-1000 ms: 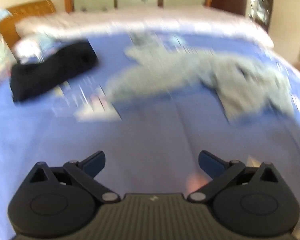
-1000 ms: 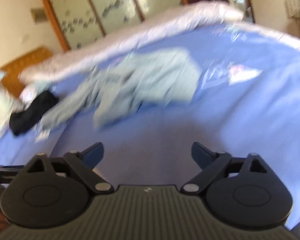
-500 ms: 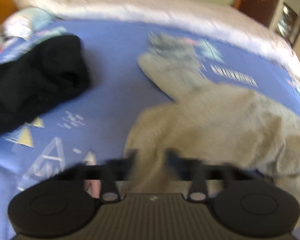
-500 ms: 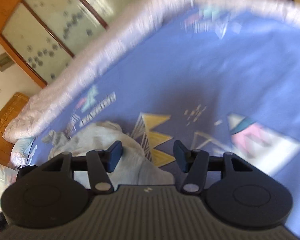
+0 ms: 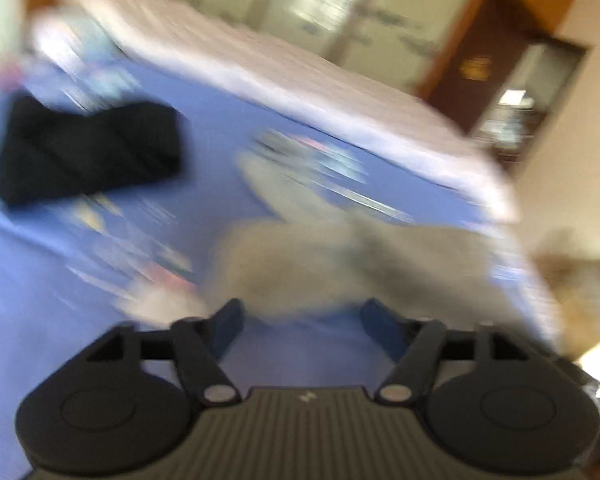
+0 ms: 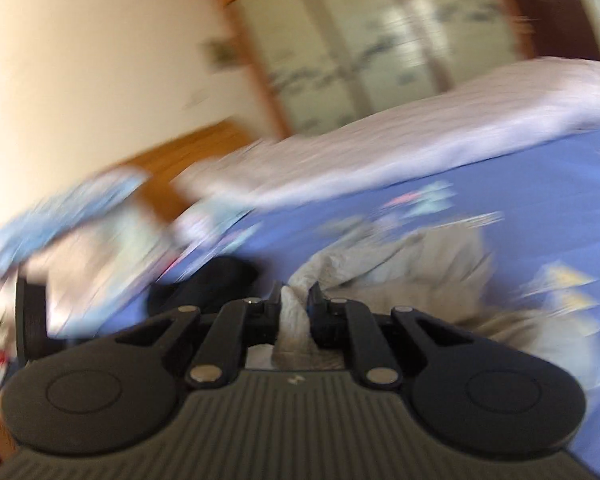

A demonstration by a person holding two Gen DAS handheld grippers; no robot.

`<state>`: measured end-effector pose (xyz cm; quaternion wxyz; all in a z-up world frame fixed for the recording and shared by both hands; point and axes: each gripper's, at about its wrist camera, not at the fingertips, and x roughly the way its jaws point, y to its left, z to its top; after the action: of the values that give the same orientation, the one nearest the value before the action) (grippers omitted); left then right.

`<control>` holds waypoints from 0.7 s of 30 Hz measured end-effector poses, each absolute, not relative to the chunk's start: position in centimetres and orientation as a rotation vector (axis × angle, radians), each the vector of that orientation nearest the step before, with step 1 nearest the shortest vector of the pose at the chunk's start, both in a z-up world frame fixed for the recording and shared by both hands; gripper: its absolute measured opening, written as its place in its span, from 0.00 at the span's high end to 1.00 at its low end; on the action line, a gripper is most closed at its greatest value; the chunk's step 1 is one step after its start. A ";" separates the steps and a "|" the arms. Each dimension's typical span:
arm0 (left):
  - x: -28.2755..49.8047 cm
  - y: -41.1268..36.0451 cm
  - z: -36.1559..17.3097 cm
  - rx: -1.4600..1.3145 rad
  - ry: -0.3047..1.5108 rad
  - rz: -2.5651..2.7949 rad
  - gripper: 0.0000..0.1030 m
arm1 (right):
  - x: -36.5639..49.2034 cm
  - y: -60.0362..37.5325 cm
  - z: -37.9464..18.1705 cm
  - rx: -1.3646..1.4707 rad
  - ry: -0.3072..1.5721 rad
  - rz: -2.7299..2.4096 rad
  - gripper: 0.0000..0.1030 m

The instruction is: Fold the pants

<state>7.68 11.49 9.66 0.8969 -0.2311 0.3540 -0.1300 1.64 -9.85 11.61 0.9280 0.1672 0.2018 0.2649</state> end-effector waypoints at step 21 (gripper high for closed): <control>3.4 18.0 9.6 -0.467 0.741 -0.018 0.90 | -7.3 -13.6 7.6 0.390 0.600 0.412 0.66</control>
<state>3.43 17.98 9.62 0.9056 -0.2260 0.3588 -0.0087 -7.26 -13.62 7.58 0.9160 0.1893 0.2915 0.2003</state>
